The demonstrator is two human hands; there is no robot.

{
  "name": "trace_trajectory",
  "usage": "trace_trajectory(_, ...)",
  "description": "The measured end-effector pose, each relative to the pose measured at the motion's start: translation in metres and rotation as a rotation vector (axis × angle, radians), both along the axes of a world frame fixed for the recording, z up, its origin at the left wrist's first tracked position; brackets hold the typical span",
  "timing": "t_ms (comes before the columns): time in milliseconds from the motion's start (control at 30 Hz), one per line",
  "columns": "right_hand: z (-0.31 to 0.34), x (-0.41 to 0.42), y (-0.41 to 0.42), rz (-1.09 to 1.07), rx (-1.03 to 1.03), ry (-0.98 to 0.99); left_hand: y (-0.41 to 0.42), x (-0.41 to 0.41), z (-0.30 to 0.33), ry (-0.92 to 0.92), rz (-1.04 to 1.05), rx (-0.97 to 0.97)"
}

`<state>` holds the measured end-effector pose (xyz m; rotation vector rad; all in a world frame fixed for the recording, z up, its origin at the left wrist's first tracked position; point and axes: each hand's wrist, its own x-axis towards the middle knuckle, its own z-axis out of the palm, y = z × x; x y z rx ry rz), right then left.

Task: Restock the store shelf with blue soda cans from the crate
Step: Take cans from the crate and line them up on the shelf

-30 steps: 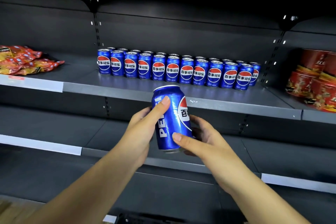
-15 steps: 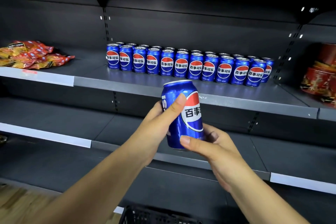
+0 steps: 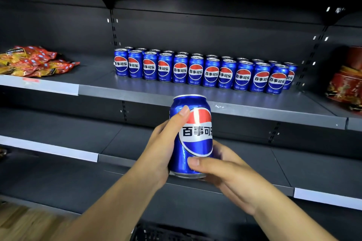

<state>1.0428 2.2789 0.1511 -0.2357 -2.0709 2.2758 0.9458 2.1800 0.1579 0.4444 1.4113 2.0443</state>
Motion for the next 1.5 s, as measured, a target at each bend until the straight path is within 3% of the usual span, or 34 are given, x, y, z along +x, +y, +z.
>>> trace_trajectory(200, -0.008, -0.006, -0.009, -0.132, -0.023, 0.032, -0.001, 0.001, 0.000, 0.043, 0.011, -0.060)
trace_trajectory(433, -0.010, -0.010, -0.013, -0.222, 0.033, 0.056, -0.006, 0.004, -0.002, 0.152, 0.029, 0.042)
trace_trajectory(800, -0.005, -0.029, -0.019, -0.252, 0.171, -0.055, -0.016, -0.031, -0.010, 0.110, -0.143, -0.004)
trace_trajectory(1000, -0.007, -0.039, -0.024, -0.370, 0.189, -0.003, -0.014, -0.055, -0.015, 0.189, -0.226, 0.050)
trace_trajectory(1200, -0.005, -0.037, -0.006, -0.441, 0.317, -0.019, 0.009, -0.068, -0.022, 0.121, -0.153, 0.129)
trace_trajectory(1500, -0.003, -0.032, 0.061, -0.457, 0.452, -0.032, 0.080, -0.061, -0.026, 0.320, 0.036, 0.120)
